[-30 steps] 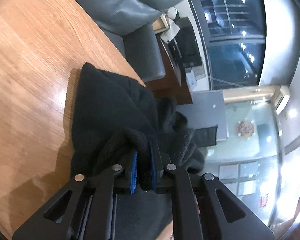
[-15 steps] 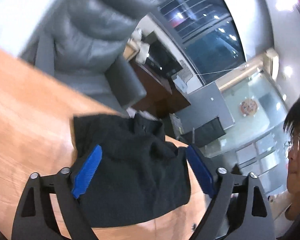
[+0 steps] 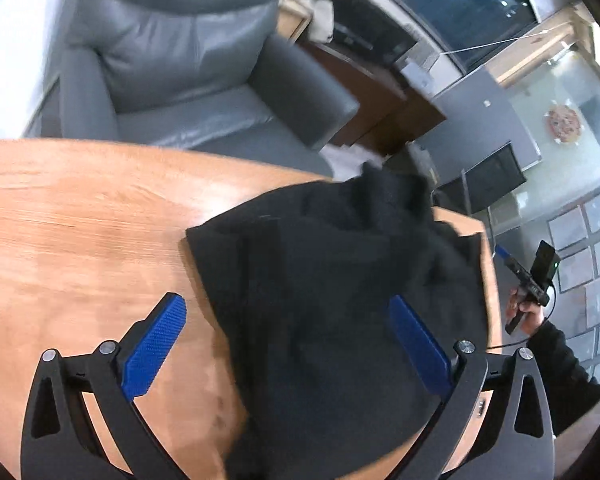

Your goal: Fold clothes

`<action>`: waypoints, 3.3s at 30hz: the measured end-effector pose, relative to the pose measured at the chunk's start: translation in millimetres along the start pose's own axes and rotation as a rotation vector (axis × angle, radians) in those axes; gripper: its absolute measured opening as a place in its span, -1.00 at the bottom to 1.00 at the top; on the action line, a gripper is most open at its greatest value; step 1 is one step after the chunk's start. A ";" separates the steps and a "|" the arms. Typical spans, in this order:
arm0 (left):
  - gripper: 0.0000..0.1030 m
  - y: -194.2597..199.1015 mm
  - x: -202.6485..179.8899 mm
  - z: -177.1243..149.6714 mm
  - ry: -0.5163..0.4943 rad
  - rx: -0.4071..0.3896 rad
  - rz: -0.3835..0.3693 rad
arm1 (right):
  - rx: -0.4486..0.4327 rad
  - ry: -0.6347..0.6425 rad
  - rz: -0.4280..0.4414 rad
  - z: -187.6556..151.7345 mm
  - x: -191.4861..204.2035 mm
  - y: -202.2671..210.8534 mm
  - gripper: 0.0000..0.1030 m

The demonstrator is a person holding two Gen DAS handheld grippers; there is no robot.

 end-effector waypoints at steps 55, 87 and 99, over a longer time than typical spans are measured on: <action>0.35 -40.4 -77.6 -63.4 -0.539 -0.157 -0.075 | 0.069 0.083 -0.229 -61.4 51.5 -83.0 0.19; 0.99 43.5 -174.0 -235.6 -0.749 -0.046 0.092 | 0.121 0.154 -0.224 -157.4 159.9 103.3 0.83; 1.00 30.0 -145.1 -238.9 -0.900 0.008 -0.034 | 0.136 -0.160 -0.147 -226.8 85.8 148.0 0.61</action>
Point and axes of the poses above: each gripper's, at about its wrist camera, not at the fingertips, and y roughly against the way its jaws point, x to its left, z to its top, the point moved 6 cm from there along -y, roughly the way its jaws point, and after that the axes turned 11 degrees about -x, right-handed, at the moved point
